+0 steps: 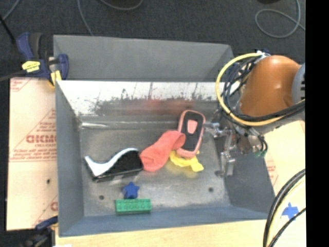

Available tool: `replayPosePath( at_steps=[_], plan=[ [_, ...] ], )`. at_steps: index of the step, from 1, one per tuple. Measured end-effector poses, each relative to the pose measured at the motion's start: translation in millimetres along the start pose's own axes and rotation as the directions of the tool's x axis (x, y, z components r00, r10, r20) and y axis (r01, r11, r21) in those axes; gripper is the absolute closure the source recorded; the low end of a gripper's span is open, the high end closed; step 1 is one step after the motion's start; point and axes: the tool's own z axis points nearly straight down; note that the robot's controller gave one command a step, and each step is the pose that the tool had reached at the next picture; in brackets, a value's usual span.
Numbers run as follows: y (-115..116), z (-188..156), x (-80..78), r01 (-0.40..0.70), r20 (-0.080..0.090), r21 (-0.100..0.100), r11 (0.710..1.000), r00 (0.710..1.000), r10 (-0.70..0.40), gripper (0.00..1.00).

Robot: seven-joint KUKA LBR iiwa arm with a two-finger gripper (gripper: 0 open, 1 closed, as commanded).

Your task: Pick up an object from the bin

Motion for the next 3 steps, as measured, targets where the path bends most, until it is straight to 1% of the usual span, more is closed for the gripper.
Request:
replayPosePath(
  at_steps=[1, 2, 3],
  plan=[
    [30, -22, -20.9, 0.109, 0.011, 0.011, 0.994, 0.994, -0.109, 0.0],
    [52, 20, -53.4, 0.226, 0.014, 0.01, 0.974, 0.974, -0.227, 0.0],
    [83, 53, -42.0, 0.335, 0.006, 0.01, 0.942, 0.942, -0.335, 0.0]
  ],
)
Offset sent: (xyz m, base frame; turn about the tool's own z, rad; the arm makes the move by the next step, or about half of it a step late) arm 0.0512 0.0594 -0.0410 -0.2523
